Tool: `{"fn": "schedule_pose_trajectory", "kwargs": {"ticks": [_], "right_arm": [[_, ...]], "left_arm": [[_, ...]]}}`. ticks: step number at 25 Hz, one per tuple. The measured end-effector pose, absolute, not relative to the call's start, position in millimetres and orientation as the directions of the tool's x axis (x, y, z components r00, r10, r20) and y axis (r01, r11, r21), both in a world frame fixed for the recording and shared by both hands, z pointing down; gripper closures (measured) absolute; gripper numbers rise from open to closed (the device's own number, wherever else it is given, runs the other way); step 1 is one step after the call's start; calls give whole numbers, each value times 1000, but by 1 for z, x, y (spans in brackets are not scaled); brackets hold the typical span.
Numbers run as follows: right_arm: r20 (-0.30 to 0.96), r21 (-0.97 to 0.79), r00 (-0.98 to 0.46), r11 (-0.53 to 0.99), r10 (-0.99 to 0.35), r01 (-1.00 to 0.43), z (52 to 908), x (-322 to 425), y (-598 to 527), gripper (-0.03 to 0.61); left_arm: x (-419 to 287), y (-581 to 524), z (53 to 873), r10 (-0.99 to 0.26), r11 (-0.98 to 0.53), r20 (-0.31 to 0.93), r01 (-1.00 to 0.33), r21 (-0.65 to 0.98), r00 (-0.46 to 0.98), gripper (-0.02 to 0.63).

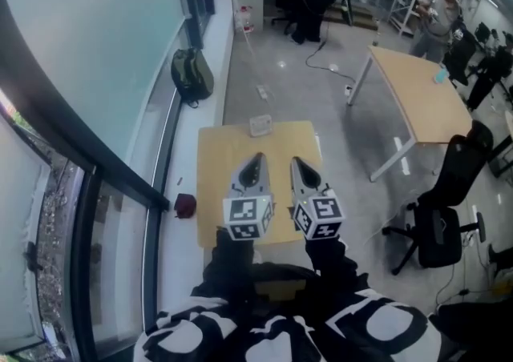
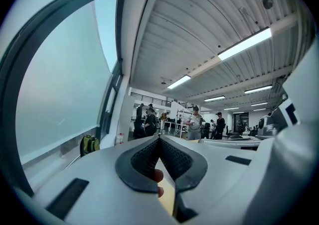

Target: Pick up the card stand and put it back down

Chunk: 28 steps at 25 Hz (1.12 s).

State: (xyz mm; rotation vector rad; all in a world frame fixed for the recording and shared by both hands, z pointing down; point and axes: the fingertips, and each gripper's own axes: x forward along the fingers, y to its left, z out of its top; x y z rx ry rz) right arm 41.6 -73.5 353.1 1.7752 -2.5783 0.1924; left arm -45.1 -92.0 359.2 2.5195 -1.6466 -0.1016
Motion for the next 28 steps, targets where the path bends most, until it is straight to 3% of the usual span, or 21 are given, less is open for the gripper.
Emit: {"fn": "schedule_pose_trajectory", "kwargs": {"ticks": [18,28], "right_arm": [[194,-139,-371,349,-908,-927,411,19,-177,560],[275,-169,-378,342,-884,-924,454,37,-205,558]], "left_arm": [[-51,-182,406,-864,-489,49,-858,158,501,615],[-52,-213,444,-861,-471,148,-872,130,487,615]]}}
